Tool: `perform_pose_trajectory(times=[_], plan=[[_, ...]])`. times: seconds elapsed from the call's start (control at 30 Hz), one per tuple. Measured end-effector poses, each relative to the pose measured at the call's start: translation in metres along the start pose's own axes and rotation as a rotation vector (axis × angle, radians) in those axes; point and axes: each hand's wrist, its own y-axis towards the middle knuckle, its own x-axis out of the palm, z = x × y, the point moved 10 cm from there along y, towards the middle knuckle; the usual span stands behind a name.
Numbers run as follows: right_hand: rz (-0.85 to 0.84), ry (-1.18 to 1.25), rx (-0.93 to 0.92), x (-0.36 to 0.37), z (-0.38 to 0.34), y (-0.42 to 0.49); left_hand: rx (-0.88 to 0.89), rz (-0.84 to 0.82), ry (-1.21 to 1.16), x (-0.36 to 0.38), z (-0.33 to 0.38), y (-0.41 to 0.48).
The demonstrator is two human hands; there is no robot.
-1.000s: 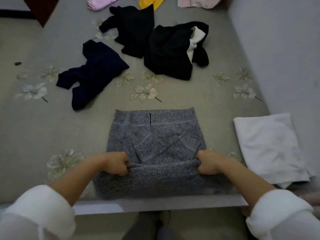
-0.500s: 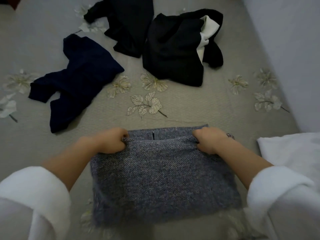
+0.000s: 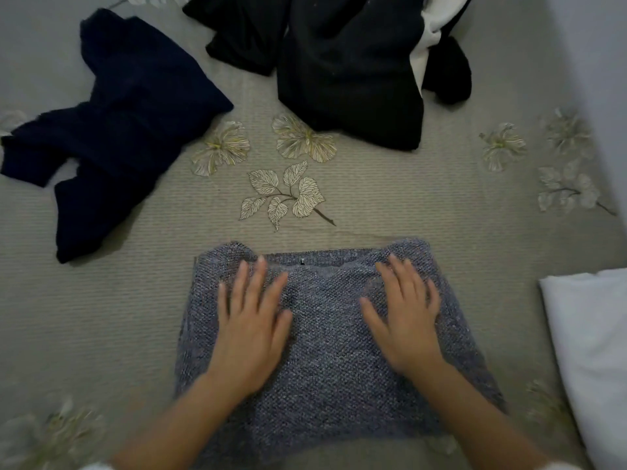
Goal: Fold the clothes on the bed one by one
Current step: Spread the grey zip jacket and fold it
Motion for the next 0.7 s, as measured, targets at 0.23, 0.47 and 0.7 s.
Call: perform_pose_trajectory(times=[0.23, 0.47, 0.7], plan=[[-0.268, -0.087, 0.061, 0.070, 0.019, -0.024, -0.129, -0.122, 0.155, 0.060, -0.017, -0.012], [-0.411, -0.167, 0.107, 0.103, 0.030, 0.010, -0.151, -0.160, 0.223, 0.080, -0.028, 0.005], [-0.201, -0.127, 0.070, 0.040, 0.060, 0.001, -0.282, -0.055, 0.110, 0.042, -0.060, -0.019]])
